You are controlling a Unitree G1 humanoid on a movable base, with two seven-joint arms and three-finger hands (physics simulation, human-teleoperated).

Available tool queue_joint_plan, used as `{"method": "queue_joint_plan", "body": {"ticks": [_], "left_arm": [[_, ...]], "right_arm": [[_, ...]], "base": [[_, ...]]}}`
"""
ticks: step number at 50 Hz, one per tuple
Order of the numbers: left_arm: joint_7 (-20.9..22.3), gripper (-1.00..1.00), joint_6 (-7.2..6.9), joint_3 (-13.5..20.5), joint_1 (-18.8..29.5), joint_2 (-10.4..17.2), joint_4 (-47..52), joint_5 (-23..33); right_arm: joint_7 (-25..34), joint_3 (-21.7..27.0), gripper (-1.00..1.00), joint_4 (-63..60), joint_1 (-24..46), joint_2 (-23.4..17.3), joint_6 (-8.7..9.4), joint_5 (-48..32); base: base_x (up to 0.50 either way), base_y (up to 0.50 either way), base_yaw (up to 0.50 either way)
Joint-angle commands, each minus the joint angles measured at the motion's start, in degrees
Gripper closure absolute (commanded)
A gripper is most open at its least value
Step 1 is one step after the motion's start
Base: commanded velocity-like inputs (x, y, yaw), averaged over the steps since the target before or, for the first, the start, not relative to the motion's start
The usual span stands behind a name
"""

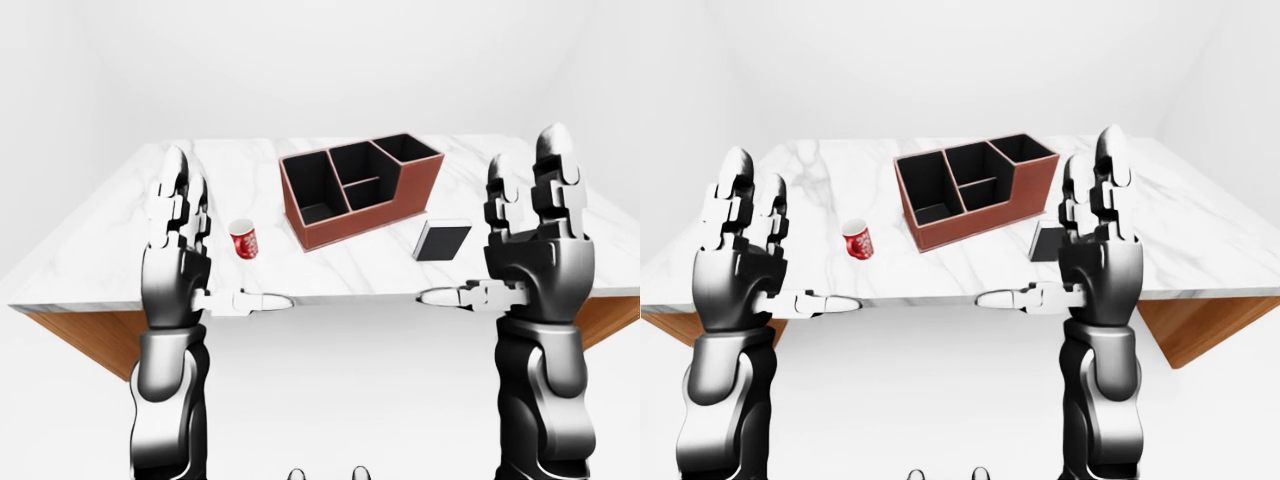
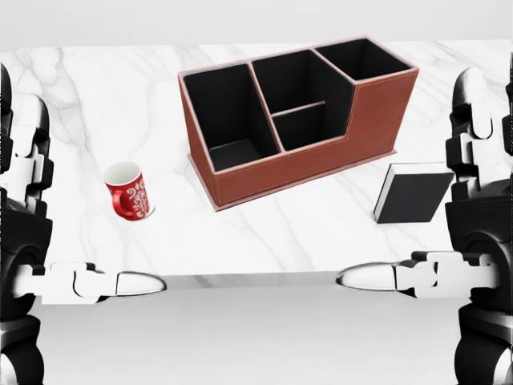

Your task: Pick up the book and place it in the back compartment of the caddy.

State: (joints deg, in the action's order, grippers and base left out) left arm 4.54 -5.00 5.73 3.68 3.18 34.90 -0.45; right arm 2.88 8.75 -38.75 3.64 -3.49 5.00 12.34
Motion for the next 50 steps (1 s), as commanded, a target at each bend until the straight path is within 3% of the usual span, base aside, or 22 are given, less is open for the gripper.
{"method": "queue_joint_plan", "body": {"ticks": [1, 40, 50], "left_arm": [[0.44, -1.00, 0.00, 0.61, 0.69, 0.24, 2.53, 0.09], [0.69, -1.00, 0.00, -0.13, -0.11, -0.14, 2.55, 0.87], [0.74, -1.00, 0.00, -0.23, -0.15, -0.18, 2.73, 0.92]], "right_arm": [[0.05, 1.98, -1.00, -4.74, 1.22, -1.02, 0.00, 3.02], [1.02, 1.17, -1.00, -4.87, 1.27, -1.33, 0.00, -0.89], [0.03, 0.81, -1.00, -4.32, 2.23, -1.30, 0.00, -3.88]], "base": [[0.50, 0.00, 0.00], [0.50, 0.00, 0.00], [0.10, 0.00, 0.00]]}}
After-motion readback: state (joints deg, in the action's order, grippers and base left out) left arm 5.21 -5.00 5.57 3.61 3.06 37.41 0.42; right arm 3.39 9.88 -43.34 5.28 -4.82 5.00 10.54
